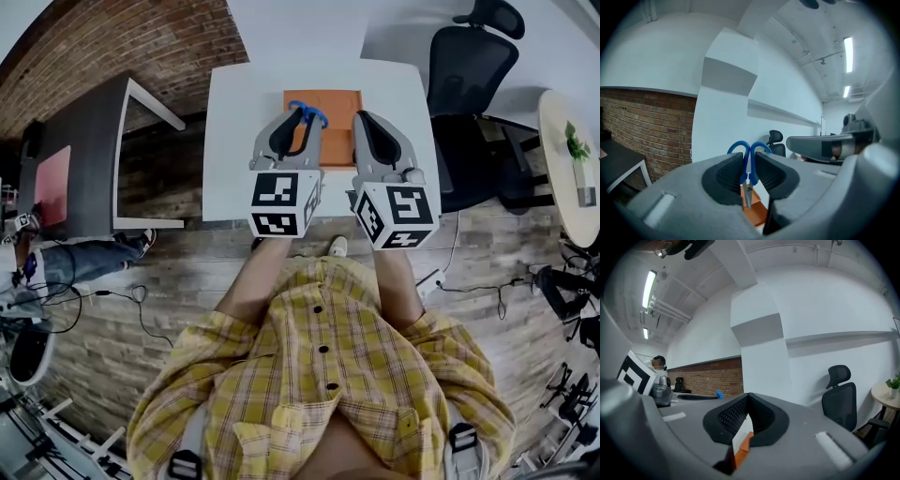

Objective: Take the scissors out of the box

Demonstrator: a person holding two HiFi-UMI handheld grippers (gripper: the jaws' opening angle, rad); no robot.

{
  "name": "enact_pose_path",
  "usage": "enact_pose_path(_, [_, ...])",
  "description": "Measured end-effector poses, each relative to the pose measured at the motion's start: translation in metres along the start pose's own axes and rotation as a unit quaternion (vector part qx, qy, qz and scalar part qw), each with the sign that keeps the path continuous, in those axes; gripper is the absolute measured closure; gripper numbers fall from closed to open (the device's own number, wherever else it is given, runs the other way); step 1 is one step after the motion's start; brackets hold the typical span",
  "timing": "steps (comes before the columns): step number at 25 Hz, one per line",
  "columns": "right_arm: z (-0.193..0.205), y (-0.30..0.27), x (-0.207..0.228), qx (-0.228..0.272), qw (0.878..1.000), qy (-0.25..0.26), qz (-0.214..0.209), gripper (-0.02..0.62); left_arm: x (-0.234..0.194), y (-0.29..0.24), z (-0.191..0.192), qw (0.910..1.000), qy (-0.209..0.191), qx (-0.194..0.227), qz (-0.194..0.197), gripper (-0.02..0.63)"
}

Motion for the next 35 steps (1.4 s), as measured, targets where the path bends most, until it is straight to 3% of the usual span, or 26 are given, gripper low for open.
enact_pose_path(16, [-0.004, 0.012, 0.008, 0.017, 1.000, 0.007, 0.001, 0.591, 0.020, 0.006, -0.016, 0.9991, -0.030, 0.030, -0.005, 0.522])
enact_pose_path(35, [-0.007, -0.002, 0.010, 0.024, 1.000, 0.006, -0.006, 0.589, 0.014, 0.000, -0.019, 0.9984, -0.030, 0.046, -0.014, 0.522])
Point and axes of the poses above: the fingertips, and each gripper's own axes: y backward along the fingers, x to its right, z out of its underside, the point moved 10 cm from there along y, backward along the fingers, and after that the axes turned 6 degrees about z, right-handed, at the moved point
